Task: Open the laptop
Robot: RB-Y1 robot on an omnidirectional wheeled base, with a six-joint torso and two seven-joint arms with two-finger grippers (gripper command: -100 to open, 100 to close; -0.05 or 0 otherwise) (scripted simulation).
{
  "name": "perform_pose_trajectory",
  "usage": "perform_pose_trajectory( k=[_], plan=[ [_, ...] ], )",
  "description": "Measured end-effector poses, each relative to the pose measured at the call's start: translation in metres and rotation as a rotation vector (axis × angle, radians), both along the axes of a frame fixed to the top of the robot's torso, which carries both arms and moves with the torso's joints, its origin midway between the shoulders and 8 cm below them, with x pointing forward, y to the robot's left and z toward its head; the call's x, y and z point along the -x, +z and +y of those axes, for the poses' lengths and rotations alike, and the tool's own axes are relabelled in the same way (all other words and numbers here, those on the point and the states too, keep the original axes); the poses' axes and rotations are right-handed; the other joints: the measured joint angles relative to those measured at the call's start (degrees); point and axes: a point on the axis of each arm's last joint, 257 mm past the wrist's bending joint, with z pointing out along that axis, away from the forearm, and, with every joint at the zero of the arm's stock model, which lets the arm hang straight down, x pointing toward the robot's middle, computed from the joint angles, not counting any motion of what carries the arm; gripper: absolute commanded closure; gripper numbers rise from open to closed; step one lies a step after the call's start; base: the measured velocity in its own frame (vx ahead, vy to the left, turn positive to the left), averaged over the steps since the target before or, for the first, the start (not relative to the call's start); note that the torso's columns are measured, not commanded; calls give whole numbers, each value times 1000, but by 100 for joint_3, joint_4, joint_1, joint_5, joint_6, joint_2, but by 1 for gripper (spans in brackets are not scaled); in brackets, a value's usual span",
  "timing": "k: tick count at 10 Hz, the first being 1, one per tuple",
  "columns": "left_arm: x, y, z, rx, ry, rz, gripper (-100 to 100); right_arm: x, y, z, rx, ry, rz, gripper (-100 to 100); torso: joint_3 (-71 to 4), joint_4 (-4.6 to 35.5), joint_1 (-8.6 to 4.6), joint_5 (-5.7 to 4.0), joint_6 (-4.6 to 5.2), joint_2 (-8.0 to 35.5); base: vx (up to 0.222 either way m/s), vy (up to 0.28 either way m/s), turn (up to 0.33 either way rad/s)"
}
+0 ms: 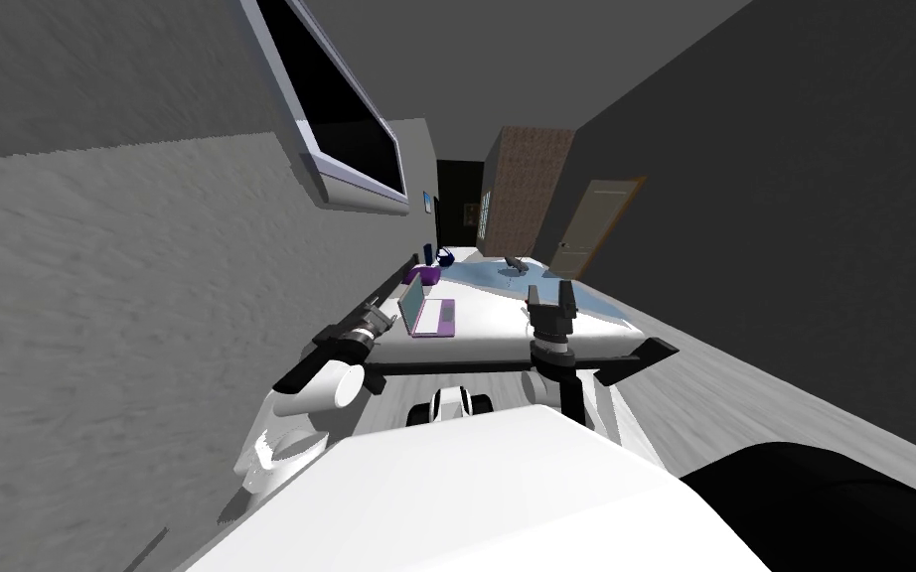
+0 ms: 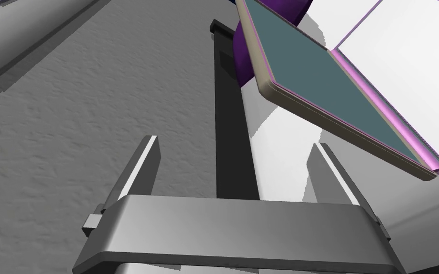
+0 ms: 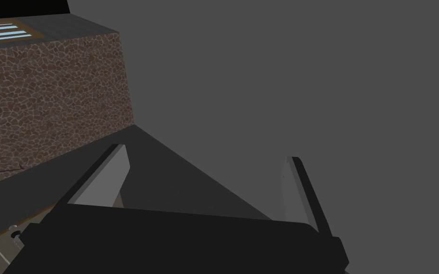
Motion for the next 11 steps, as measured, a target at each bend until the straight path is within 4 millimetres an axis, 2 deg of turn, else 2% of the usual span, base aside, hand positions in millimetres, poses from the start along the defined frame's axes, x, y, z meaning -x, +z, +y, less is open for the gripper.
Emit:
perform_pose_trajectory(
  k=[11],
  plan=[
    [2, -37, -11, 98, -28, 208, -100, 0, 0, 0, 0, 0, 0, 0, 5, 2, 1, 0, 0, 8, 52, -19, -4]
  ],
)
